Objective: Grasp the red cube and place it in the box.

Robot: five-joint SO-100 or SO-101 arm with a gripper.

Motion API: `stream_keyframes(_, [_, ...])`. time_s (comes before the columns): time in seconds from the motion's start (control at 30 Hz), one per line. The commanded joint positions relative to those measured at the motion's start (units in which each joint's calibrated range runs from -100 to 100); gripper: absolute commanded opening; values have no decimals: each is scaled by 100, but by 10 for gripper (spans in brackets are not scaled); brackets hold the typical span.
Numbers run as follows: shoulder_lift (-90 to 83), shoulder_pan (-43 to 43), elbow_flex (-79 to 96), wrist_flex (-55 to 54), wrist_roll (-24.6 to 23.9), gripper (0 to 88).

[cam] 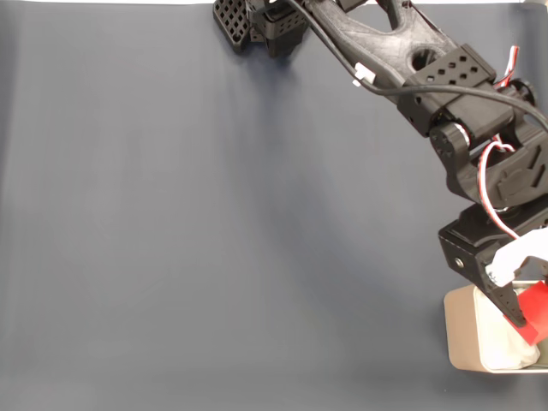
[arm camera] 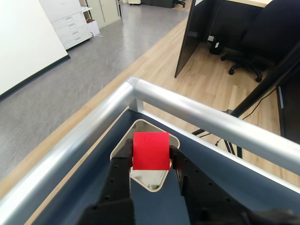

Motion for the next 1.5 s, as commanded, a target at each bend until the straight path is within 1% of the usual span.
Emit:
stream_keyframes(0.0, [-157,104,-299,-127,-15,24])
stream_keyframes(0.1, [-166,104,-289,-152,-24,30])
stream_keyframes(0.17, [-174,104,-289,-168,-15,92])
stream_keyframes(0.3, [-183,104,-280,-218,-5,252])
stream_keyframes(0.37, [-200,104,-271,-218,-29,294])
stream_keyframes(0.5, [-235,119,-216,-234,-63,338])
stream_keyframes(0.77, [-287,133,-162,-316,-103,385])
stream_keyframes(1.47, [-452,204,-43,-382,-132,381])
